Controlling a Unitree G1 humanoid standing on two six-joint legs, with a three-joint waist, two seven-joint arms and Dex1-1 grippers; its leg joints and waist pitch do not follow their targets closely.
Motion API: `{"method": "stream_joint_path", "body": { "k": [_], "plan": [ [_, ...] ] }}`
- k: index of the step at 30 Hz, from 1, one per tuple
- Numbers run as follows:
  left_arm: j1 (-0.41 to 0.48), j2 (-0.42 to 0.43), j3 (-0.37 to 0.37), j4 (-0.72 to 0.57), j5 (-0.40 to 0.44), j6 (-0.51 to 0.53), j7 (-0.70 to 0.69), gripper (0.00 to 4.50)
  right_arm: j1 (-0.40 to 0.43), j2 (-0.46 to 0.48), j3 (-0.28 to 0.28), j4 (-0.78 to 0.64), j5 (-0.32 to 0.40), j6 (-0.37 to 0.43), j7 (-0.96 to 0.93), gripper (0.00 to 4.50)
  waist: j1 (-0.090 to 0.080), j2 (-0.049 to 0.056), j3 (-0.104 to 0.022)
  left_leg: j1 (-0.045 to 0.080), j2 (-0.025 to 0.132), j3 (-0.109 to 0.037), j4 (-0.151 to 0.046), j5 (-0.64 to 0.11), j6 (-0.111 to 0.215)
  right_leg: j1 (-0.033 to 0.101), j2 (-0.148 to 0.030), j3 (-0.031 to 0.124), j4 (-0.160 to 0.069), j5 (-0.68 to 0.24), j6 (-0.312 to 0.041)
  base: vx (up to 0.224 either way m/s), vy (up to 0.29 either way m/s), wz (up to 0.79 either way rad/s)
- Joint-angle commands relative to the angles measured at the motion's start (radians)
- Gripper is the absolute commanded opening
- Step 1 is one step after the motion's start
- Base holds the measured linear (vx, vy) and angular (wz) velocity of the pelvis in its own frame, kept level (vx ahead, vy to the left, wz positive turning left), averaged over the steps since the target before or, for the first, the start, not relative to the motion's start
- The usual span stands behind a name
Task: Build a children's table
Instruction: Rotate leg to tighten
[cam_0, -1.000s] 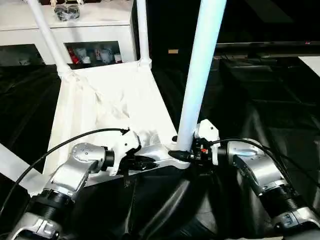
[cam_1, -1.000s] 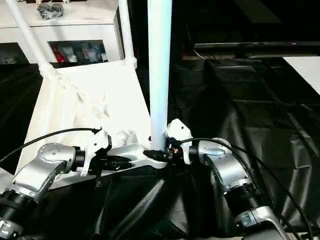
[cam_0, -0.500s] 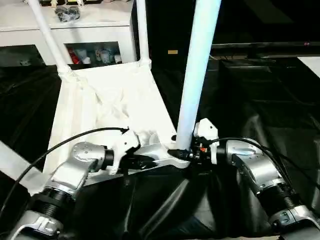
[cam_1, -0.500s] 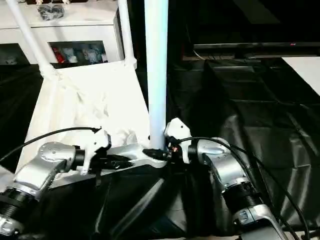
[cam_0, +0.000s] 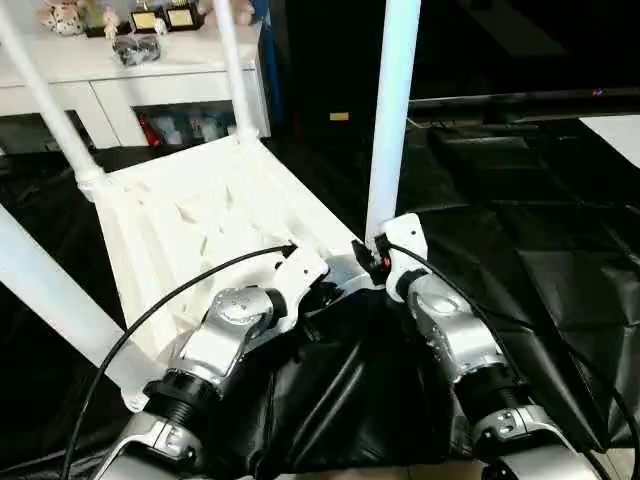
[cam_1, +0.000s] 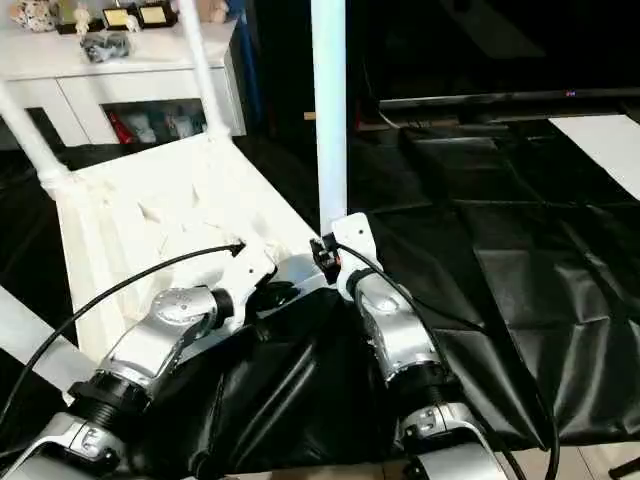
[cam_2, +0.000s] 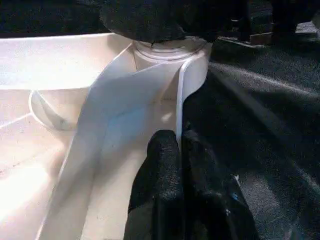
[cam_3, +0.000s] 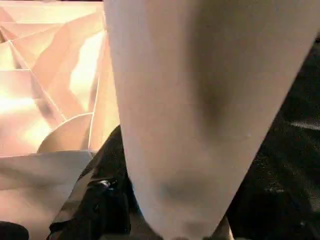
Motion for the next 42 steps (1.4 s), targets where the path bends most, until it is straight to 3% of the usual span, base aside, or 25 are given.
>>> {"method": "stream_joint_path", "body": {
  "k": [1, 6, 7, 8, 9, 11, 14, 22, 23, 25, 28, 33, 38, 42],
  "plan": [
    [-0.014, -0.026, -0.030, -0.005, -0.011, -0.033, 0.008, 0.00, 0.030, 0.068, 0.069, -0.013, 0.033, 0.008, 0.094, 2.67, -0.002, -0.022, -0.035, 0.017, 0.064, -0.036, -0.103, -0.440, -0.040, -0.003, -0.050, 0.027, -0.097, -0.380, -0.143, 0.000, 0.000, 0.00],
    [0.020, 0.024, -0.019, -0.044, -0.040, -0.065, -0.077, 0.00, 0.065, -0.014, 0.059, -0.102, 0.071, 0.009, 0.215, 3.01, 0.004, -0.026, -0.041, 0.008, 0.066, -0.030, -0.099, -0.345, -0.003, 0.008, -0.049, 0.027, -0.085, -0.264, -0.176, 0.000, 0.000, 0.00],
    [0.037, 0.049, -0.014, -0.064, -0.054, -0.078, -0.132, 0.00, 0.076, -0.067, 0.085, -0.127, 0.053, -0.011, 0.281, 3.10, 0.008, -0.031, -0.045, 0.006, 0.067, -0.024, -0.091, -0.287, 0.026, 0.009, -0.050, 0.027, -0.082, -0.200, -0.193, 0.000, 0.000, 0.00],
    [0.037, 0.049, -0.014, -0.064, -0.054, -0.078, -0.132, 0.00, 0.076, -0.067, 0.085, -0.127, 0.053, -0.011, 0.281, 3.36, 0.010, -0.029, -0.048, 0.006, 0.069, -0.024, -0.088, -0.267, 0.034, 0.011, -0.052, 0.027, -0.078, -0.183, -0.200, 0.000, 0.000, 0.00],
    [0.052, 0.073, -0.009, -0.086, -0.079, -0.088, -0.192, 0.00, 0.087, -0.123, 0.112, -0.146, 0.037, -0.036, 0.356, 3.43, 0.011, -0.040, -0.050, -0.004, 0.065, -0.022, -0.082, -0.216, 0.057, 0.016, -0.053, 0.025, -0.074, -0.151, -0.211, 0.000, 0.000, 0.00],
    [0.057, 0.084, -0.005, -0.096, -0.093, -0.084, -0.216, 0.00, 0.091, -0.144, 0.116, -0.158, 0.043, -0.041, 0.397, 3.51, 0.016, -0.037, -0.048, -0.007, 0.066, -0.019, -0.076, -0.178, 0.085, 0.013, -0.054, 0.024, -0.070, -0.126, -0.225, 0.000, 0.000, 0.00],
    [0.066, 0.129, 0.006, -0.115, -0.126, -0.077, -0.291, 0.00, 0.095, -0.200, 0.110, -0.196, 0.088, -0.032, 0.532, 3.51, 0.022, -0.032, -0.049, -0.005, 0.069, -0.017, -0.074, -0.156, 0.099, 0.013, -0.050, 0.022, -0.065, -0.111, -0.242, 0.000, 0.000, 0.00],
    [0.056, 0.207, 0.023, -0.108, -0.163, -0.074, -0.418, 0.00, 0.079, -0.331, 0.168, -0.216, 0.159, 0.002, 0.865, 3.51, 0.030, -0.032, -0.046, 0.003, 0.076, -0.013, -0.078, -0.195, 0.087, 0.011, -0.046, 0.019, -0.060, -0.125, -0.265, 0.000, 0.000, 0.00],
    [0.052, 0.223, 0.025, -0.105, -0.169, -0.072, -0.443, 0.00, 0.069, -0.342, 0.169, -0.204, 0.167, 0.004, 0.909, 3.26, 0.030, -0.035, -0.045, 0.004, 0.077, -0.011, -0.077, -0.195, 0.084, 0.010, -0.047, 0.021, -0.060, -0.120, -0.270, 0.000, 0.000, 0.00],
    [0.050, 0.230, 0.026, -0.102, -0.171, -0.070, -0.456, 0.00, 0.064, -0.346, 0.166, -0.197, 0.173, 0.006, 0.931, 3.26, 0.031, -0.035, -0.044, 0.004, 0.077, -0.008, -0.076, -0.192, 0.083, 0.009, -0.048, 0.021, -0.060, -0.115, -0.277, 0.000, 0.000, 0.00],
    [0.045, 0.251, 0.024, -0.097, -0.173, -0.070, -0.484, 0.00, 0.049, -0.353, 0.162, -0.184, 0.189, 0.009, 0.979, 2.86, 0.033, -0.040, -0.044, 0.004, 0.079, -0.003, -0.074, -0.178, 0.080, 0.010, -0.049, 0.021, -0.057, -0.104, -0.287, 0.000, 0.000, 0.00],
    [0.048, 0.273, 0.027, -0.099, -0.182, -0.063, -0.519, 0.00, 0.041, -0.361, 0.174, -0.182, 0.204, 0.024, 1.037, 2.49, 0.039, -0.037, -0.046, 0.005, 0.079, -0.001, -0.070, -0.143, 0.089, 0.011, -0.049, 0.019, -0.049, -0.057, -0.300, 0.000, 0.000, 0.00],
    [0.050, 0.283, 0.030, -0.107, -0.189, -0.053, -0.537, 0.00, 0.044, -0.369, 0.183, -0.176, 0.206, 0.023, 1.085, 2.11, 0.047, -0.042, -0.046, 0.006, 0.080, 0.000, -0.068, -0.138, 0.088, 0.012, -0.049, 0.019, -0.046, -0.044, -0.306, 0.000, 0.000, 0.00],
    [0.049, 0.286, 0.034, -0.107, -0.195, -0.046, -0.543, 0.00, 0.043, -0.370, 0.193, -0.172, 0.202, 0.025, 1.101, 2.00, 0.051, -0.037, -0.047, 0.008, 0.080, 0.001, -0.068, -0.139, 0.082, 0.011, -0.048, 0.019, -0.045, -0.038, -0.307, 0.000, 0.000, 0.00]
  ]
}}
